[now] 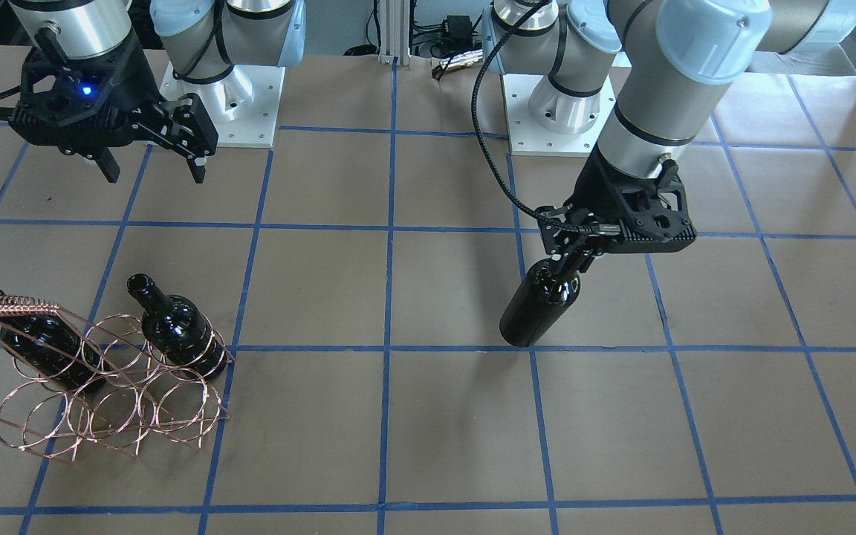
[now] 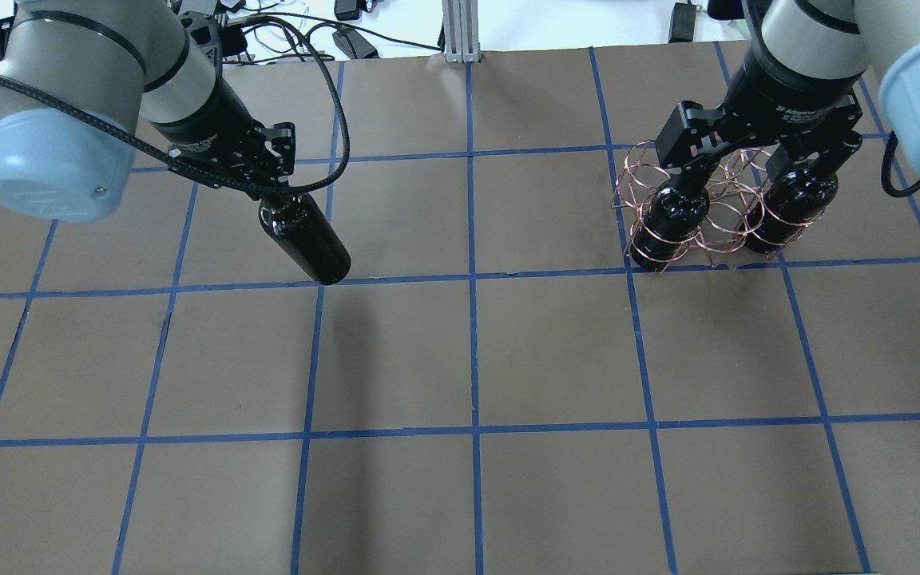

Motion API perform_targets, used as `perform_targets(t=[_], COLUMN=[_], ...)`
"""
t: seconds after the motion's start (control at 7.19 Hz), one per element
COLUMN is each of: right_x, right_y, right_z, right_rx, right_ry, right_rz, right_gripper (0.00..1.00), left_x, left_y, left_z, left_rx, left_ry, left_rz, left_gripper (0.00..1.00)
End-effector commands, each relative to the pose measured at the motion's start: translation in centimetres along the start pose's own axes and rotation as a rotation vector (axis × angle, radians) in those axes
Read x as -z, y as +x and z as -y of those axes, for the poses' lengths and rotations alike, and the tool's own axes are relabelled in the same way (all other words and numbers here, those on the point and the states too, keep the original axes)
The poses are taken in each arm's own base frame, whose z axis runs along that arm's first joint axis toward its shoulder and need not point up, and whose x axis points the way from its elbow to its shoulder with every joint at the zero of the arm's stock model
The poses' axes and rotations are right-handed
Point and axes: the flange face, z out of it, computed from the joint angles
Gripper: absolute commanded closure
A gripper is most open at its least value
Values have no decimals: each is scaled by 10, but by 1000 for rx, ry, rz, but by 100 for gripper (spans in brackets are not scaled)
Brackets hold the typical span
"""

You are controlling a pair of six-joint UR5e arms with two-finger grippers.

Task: Place wine into wine basket
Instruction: 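Lift the bottle with the left gripper and set it down mid-table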

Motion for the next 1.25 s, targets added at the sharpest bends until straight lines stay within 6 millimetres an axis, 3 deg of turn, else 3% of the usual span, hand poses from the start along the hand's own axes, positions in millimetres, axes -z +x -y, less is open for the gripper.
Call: perform_targets(t=[0.0, 0.28, 0.56, 1.11], right_x=[1, 1, 1, 1], right_y=[1, 1, 1, 0], right_z=[0, 0, 0, 0], right_rx=[2, 2, 2, 2], right_ry=[2, 2, 2, 2], right_rz=[-1, -1, -1, -1], right_gripper=[1, 0, 1, 0], left_x=[-13, -34, -48, -53], left_y=[33, 55, 62, 73], left_z=[-39, -58, -64, -72], left_rx=[18, 4, -2, -31], left_ry=[-15, -18, -42, -60], left_rz=[11, 45, 55, 62], left_gripper=[100, 100, 100, 100])
